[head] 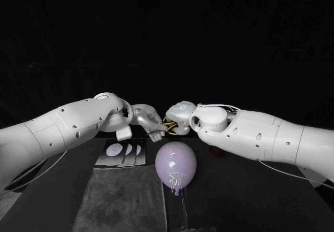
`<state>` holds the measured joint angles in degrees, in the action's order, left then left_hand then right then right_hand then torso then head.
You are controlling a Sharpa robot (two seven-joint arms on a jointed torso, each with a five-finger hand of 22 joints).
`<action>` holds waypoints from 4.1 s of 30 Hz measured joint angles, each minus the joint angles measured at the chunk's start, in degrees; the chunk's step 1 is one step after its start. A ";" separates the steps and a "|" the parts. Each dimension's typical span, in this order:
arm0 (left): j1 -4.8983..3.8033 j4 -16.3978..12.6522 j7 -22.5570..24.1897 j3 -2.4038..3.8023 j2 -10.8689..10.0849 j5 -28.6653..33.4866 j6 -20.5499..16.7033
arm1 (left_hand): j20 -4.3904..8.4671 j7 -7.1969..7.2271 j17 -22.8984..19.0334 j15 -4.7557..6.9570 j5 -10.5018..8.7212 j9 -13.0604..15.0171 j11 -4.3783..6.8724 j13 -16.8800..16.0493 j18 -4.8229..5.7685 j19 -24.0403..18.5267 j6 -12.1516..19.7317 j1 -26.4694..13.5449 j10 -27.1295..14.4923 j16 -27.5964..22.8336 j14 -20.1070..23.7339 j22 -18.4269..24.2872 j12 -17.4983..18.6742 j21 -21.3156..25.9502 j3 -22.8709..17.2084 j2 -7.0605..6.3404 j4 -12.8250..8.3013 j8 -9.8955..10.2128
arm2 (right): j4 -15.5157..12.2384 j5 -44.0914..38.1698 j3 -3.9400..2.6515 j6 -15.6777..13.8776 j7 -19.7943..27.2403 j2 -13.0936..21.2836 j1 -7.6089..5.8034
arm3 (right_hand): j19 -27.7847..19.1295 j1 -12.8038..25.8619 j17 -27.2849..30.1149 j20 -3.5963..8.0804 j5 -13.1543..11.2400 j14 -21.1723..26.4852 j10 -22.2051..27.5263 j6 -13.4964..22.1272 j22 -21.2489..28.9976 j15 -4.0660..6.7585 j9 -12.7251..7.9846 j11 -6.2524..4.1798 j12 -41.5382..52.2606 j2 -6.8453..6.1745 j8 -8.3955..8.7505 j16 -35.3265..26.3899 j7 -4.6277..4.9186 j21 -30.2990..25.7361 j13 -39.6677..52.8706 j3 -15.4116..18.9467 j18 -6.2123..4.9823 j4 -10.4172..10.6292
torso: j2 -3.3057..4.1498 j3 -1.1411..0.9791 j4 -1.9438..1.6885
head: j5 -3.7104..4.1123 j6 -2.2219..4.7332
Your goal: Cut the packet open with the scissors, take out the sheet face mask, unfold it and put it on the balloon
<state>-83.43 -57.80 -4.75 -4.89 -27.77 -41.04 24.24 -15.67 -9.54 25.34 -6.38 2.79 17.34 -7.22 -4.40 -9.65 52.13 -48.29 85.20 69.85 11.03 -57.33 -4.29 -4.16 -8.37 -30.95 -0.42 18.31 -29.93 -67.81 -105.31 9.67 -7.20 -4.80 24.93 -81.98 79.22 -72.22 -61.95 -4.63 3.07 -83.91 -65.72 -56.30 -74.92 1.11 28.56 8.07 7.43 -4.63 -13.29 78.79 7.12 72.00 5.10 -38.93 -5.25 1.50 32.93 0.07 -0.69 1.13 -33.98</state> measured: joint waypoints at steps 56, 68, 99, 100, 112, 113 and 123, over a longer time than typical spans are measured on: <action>0.04 -3.08 -0.34 -0.11 -1.38 4.56 -2.48 | 0.00 -0.37 0.43 0.24 -0.16 0.90 -0.06 -0.03 -0.11 0.41 0.38 -0.28 0.52 0.22 -0.39 -0.02 0.03 -0.22 -0.46 -0.14 -0.28 -0.29 | -0.28 6.00 -0.03 5.21 -4.19 -0.01 -0.05 | 0.58 5.06 1.27 3.08 -0.22 -0.13 -0.62 -3.63 0.02 3.41 4.87 -1.03 19.85 4.43 -2.82 -1.89 -2.91 -1.69 15.10 7.09 0.10 5.93 | -0.08 -0.06 0.09 | 0.35 -0.02; -0.11 -2.20 0.51 0.13 -0.96 8.67 -4.89 | -1.01 -1.04 -1.19 -3.63 0.23 -1.20 -4.60 0.90 0.69 -5.91 11.68 -16.16 -14.73 -4.27 8.40 0.71 0.44 3.75 6.46 -12.52 -1.73 7.58 | -1.92 8.20 0.00 2.50 -5.32 2.70 0.01 | -0.13 5.27 1.27 1.93 -0.20 -0.02 -0.62 0.54 -0.02 2.05 3.90 -1.04 16.17 5.58 0.36 -1.90 -1.25 -2.90 13.26 6.18 0.44 7.01 | -0.08 -0.10 0.12 | 0.42 0.21; 5.94 1.92 13.30 0.38 -14.18 23.08 -22.58 | 0.35 -1.30 -1.70 0.10 0.19 0.02 -0.91 -0.16 -0.59 1.37 2.08 2.43 -7.08 2.47 -0.83 -1.06 -4.35 -0.65 26.73 -1.71 -6.64 6.71 | -8.70 38.40 0.33 -6.93 4.33 19.05 -0.03 | -3.93 -0.29 9.86 0.62 -0.20 1.54 -0.82 -0.01 3.20 0.94 4.20 -1.22 7.81 4.42 2.02 -7.56 -0.37 -11.60 10.24 1.68 -0.46 2.93 | 0.03 -0.01 0.07 | 0.66 0.07; 6.27 1.41 14.19 0.39 -14.63 22.84 -23.02 | 0.42 -1.17 -1.52 0.39 0.19 -0.11 -0.63 -0.16 -0.59 1.87 1.55 3.43 -6.61 2.86 -1.20 -1.14 -4.35 -0.89 26.17 -1.77 -6.62 6.71 | -9.34 40.80 0.35 -7.26 5.08 19.73 -0.03 | -3.93 -0.29 9.87 0.61 -0.20 1.54 -0.82 -0.01 3.20 0.94 4.20 -1.22 7.80 4.42 2.02 -7.56 -0.37 -11.60 10.22 1.68 -0.46 2.93 | 0.03 -0.01 0.08 | 0.43 -0.04; 9.86 -3.19 23.89 0.43 -19.95 16.75 -29.34 | -0.41 -1.31 -1.12 -0.52 0.19 -2.43 -0.61 0.62 -0.58 -1.10 -0.74 7.96 -4.97 1.82 2.57 0.10 -1.15 0.98 21.38 -5.41 -2.17 10.55 | -14.45 67.99 0.46 -9.25 12.95 26.87 0.29 | -3.93 -1.56 9.35 0.61 -0.20 1.53 -0.82 -0.01 3.21 0.94 4.59 -1.22 6.69 4.04 2.24 -7.56 -0.37 -11.60 9.88 1.62 -0.44 2.03 | -0.10 -0.17 0.04 | -3.88 -1.90; 10.31 -3.57 24.52 0.43 -20.28 15.86 -29.93 | -0.64 -1.46 -1.44 -0.91 0.19 -2.58 -1.10 0.62 -0.58 -2.35 -0.59 8.00 -5.46 1.09 3.64 0.36 -0.68 1.74 21.21 -5.84 -2.00 10.95 | -14.57 70.14 0.46 -9.29 13.40 27.18 0.43 | -3.93 -1.56 9.21 0.61 -0.20 1.53 -0.82 -0.01 3.20 0.94 4.63 -1.22 6.68 4.04 2.24 -7.56 -0.37 -11.60 9.82 1.64 -0.44 1.69 | -0.10 -0.17 0.02 | -4.33 -2.04; 14.55 -5.23 26.90 0.36 -21.33 6.51 -35.34 | -1.04 -2.12 -4.89 -4.40 0.20 -4.00 -4.56 0.88 3.07 -17.12 3.86 5.70 -13.87 -5.29 11.84 1.22 0.46 5.29 22.73 -8.23 -1.74 14.90 | -16.42 82.51 0.54 -8.88 15.46 27.85 2.13 | -3.49 -1.70 8.41 0.61 -0.20 1.30 -0.84 0.00 2.52 1.16 4.84 -1.20 6.26 4.18 2.24 -7.56 -0.36 -11.32 9.76 1.67 -0.41 1.64 | -0.05 -0.17 -0.13 | -10.42 -4.67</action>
<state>-68.88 -63.03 22.15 -4.53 -49.10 -34.53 -11.10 -16.71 -11.66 20.45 -10.79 3.00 13.34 -11.78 -3.52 -6.57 35.01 -44.44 90.90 55.99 5.74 -45.49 -3.07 -3.70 -3.08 -8.23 -8.66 16.57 -15.03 -84.23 -22.80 10.22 -16.07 10.66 52.78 -79.85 75.72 -73.92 -53.54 -4.02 2.87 -82.60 -66.56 -56.30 -72.40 2.27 33.41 6.87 13.68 -0.45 -11.06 71.22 6.76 60.68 14.85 -37.26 -5.66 3.13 32.88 -0.10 -0.81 -9.28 -38.65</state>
